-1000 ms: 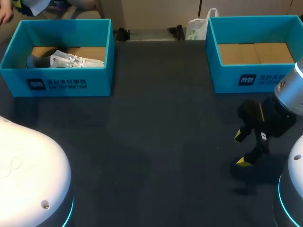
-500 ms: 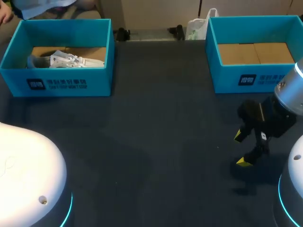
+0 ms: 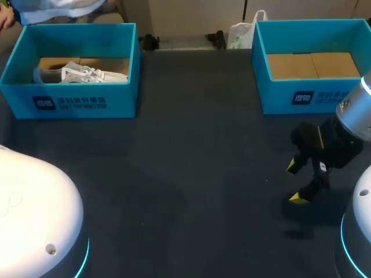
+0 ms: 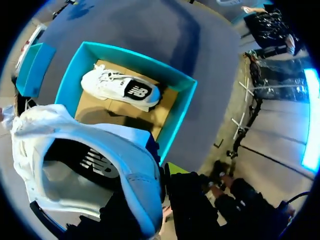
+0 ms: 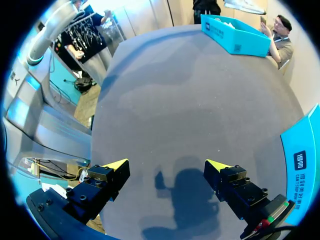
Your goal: Take the shoe out of the shoebox, open the shoe tongue, remove and reinsert the insole, then place the shoe into the shoebox
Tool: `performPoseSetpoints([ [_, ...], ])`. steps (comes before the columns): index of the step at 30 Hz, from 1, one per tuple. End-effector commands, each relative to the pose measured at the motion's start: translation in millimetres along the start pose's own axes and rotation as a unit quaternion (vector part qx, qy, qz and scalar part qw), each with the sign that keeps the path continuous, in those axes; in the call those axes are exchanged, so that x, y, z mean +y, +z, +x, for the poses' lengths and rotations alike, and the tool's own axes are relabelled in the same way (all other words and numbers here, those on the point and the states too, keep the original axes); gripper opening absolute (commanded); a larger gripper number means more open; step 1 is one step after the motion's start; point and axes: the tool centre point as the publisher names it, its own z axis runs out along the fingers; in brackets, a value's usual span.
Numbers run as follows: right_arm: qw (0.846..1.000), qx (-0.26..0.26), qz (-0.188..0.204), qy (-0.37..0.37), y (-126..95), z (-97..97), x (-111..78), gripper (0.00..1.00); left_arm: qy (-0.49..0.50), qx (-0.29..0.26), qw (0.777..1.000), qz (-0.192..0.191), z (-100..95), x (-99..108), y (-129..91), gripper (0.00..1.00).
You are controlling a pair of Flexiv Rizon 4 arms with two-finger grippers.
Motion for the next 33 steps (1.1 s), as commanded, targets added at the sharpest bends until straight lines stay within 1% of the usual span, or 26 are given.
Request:
performPoseSetpoints([
  [1, 1.0, -0.001, 0.0, 0.0, 0.0, 1.5, -0.6, 1.0, 0.023, 0.003, 1.0, -0.004, -0.6, 2.4, 17.7, 0.0],
  [3, 1.0, -0.001, 0.0, 0.0, 0.0, 1.5, -0.6, 1.0, 0.032, 0.004, 0.999, -0.009, 1.8, -0.5, 24.8, 0.0],
  [5, 1.0, -0.001, 0.0, 0.0, 0.0, 1.5, -0.6, 1.0, 0.045, 0.004, 0.999, -0.023, 3.3, -0.8, 32.3, 0.0],
  [7, 1.0, -0.001, 0.0, 0.0, 0.0, 1.5, -0.6, 1.0, 0.065, 0.009, 0.998, -0.021, 6.2, 0.4, 36.2, 0.0],
  [19, 1.0, -0.001, 0.0, 0.0, 0.0, 1.5, -0.6, 1.0, 0.065, 0.009, 0.998, -0.021, 6.2, 0.4, 36.2, 0.0],
  [23, 1.0, -0.001, 0.0, 0.0, 0.0, 1.5, -0.6, 1.0, 0.081, 0.015, 0.996, -0.031, -4.4, -2.2, 51.3, 0.0],
  [27, 1.0, -0.001, 0.0, 0.0, 0.0, 1.5, -0.6, 1.0, 0.094, 0.014, 0.995, -0.011, -5.5, -3.1, 61.3, 0.0],
  [28, 1.0, -0.001, 0.0, 0.0, 0.0, 1.5, -0.6, 1.0, 0.097, 0.015, 0.995, -0.011, -5.4, -3.4, 64.1, 0.0],
  [30, 1.0, -0.001, 0.0, 0.0, 0.0, 1.5, -0.6, 1.0, 0.108, 0.014, 0.994, 0.005, -4.8, -4.1, 69.7, 0.0],
  [33, 1.0, -0.001, 0.0, 0.0, 0.0, 1.5, -0.6, 1.0, 0.12, 0.026, 0.992, 0.001, -5.4, -4.9, 81.1, 0.0],
])
